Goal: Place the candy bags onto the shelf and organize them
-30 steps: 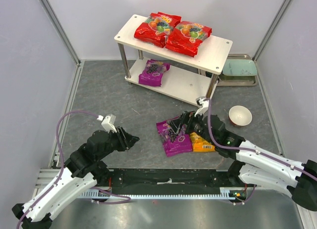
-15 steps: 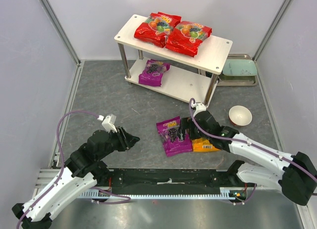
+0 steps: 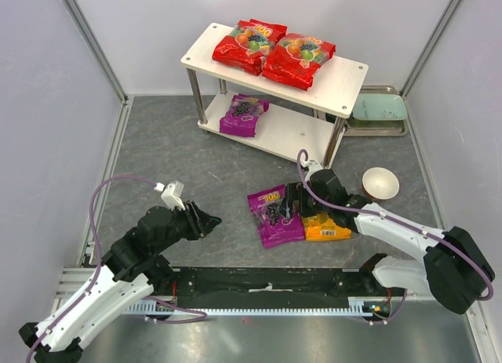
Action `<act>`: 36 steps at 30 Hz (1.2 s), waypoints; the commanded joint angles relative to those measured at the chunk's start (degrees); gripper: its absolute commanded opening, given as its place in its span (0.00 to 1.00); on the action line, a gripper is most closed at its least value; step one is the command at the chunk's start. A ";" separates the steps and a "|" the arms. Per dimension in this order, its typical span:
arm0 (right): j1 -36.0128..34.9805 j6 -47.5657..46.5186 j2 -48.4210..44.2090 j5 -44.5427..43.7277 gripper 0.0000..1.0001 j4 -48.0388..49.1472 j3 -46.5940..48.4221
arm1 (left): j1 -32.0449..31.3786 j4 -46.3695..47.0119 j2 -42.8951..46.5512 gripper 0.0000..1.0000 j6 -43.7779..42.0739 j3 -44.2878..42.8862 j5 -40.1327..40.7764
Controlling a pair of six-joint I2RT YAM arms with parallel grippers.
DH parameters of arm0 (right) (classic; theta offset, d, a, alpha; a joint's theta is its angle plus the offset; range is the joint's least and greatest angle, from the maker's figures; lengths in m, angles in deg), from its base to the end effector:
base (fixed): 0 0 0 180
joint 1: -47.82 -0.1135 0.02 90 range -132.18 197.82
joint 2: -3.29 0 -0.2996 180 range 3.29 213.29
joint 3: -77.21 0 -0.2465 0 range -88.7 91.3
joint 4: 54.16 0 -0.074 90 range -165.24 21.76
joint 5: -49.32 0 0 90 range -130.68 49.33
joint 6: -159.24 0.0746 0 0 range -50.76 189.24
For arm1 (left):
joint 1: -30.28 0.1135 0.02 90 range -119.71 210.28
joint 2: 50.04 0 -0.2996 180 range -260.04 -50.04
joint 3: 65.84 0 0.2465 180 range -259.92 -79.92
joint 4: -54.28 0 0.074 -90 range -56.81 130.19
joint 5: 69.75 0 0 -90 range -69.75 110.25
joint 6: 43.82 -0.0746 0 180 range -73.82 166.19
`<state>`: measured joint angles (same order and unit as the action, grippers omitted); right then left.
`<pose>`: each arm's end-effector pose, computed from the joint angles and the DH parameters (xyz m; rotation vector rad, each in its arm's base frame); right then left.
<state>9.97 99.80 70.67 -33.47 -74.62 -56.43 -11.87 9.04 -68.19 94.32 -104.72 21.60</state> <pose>0.1883 0.1582 0.2036 -0.2212 2.3978 0.7352 0.0761 -0.0665 0.2324 -0.1279 2.1353 -0.9574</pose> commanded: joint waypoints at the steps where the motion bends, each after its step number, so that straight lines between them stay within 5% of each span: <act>1: 0.93 -2.00 1.79 2.11 0.98 3.99 -0.63 | -0.12 2.68 0.66 0.44 1.52 -0.87 -0.47; 9: 2.42 -2.88 5.13 1.76 0.95 5.49 -1.86 | -0.12 3.47 -0.22 0.44 1.34 -0.78 -0.55; 18: 2.86 -2.36 9.18 3.52 0.76 10.14 -3.97 | -0.12 3.91 -0.48 0.44 1.25 -0.52 -0.64; 21: 2.87 -1.92 10.67 5.01 0.59 11.46 -4.32 | -0.12 4.26 -0.57 0.44 1.25 -0.51 -0.82; 22: 2.95 -1.74 10.41 5.45 0.42 11.82 -4.41 | -0.12 4.26 -0.66 0.44 1.25 -0.52 -0.82; 26: 2.86 -0.42 4.71 5.02 0.06 13.49 -5.55 | -0.12 4.17 -0.39 0.44 0.99 -0.52 -0.82; 32: 2.87 3.26 -9.44 4.14 0.00 17.87 -6.69 | -0.12 4.17 -0.31 0.44 1.08 -0.17 -0.82; 36: 2.78 7.13 -13.67 0.55 0.00 29.01 -9.33 | -0.12 4.70 -0.57 0.44 0.90 -0.08 -0.90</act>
<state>12.75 102.19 60.88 -29.19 -60.82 -64.82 -11.87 10.83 -68.50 94.35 -104.72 21.20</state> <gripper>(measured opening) 0.020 0.439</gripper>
